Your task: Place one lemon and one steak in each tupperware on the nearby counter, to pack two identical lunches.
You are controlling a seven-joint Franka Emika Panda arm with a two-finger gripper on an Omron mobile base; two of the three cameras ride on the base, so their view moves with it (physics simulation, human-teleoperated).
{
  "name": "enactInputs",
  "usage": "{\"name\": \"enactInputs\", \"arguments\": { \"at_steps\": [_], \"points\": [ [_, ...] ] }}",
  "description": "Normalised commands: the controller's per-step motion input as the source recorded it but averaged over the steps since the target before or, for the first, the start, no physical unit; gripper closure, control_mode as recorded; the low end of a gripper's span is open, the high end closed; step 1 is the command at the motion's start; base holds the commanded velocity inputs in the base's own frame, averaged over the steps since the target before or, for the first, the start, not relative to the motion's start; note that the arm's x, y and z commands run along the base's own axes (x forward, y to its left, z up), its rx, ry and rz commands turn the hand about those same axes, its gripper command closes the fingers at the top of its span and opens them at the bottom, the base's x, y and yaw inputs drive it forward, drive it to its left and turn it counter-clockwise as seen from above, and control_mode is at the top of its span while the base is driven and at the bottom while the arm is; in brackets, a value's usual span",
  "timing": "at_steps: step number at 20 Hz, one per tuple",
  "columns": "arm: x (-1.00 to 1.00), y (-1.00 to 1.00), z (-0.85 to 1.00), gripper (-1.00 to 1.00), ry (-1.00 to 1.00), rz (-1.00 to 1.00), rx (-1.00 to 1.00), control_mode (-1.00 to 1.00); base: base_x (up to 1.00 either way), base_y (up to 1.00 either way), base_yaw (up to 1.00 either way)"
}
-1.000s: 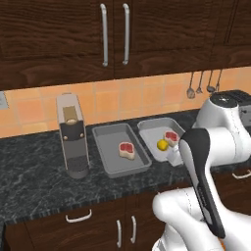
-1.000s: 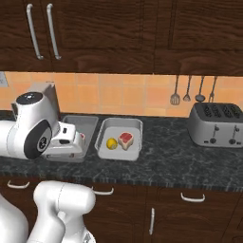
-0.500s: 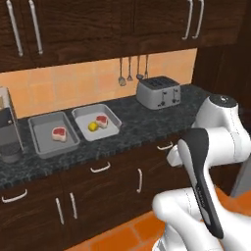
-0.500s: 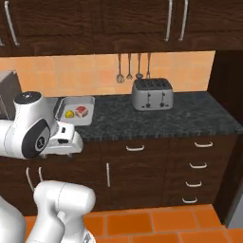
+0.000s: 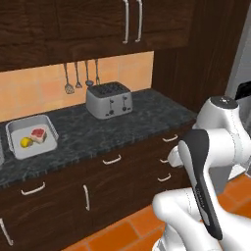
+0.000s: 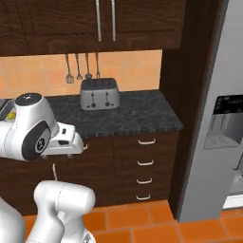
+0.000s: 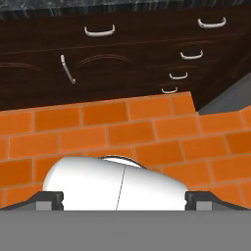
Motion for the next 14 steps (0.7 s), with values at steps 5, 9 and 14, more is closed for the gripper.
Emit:
{"name": "enactInputs", "arguments": {
  "at_steps": [5, 9, 14],
  "points": [
    [0.00, 0.00, 0.00, -1.00, 0.00, 0.00, 0.00, 1.00, 0.06, -1.00, 0.01],
    [0.00, 0.00, 0.00, -1.00, 0.00, 0.00, 0.00, 1.00, 0.49, -1.00, 0.05],
    [0.00, 0.00, 0.00, -1.00, 0.00, 0.00, 0.00, 1.00, 0.50, -1.00, 0.27]
  ]
}}
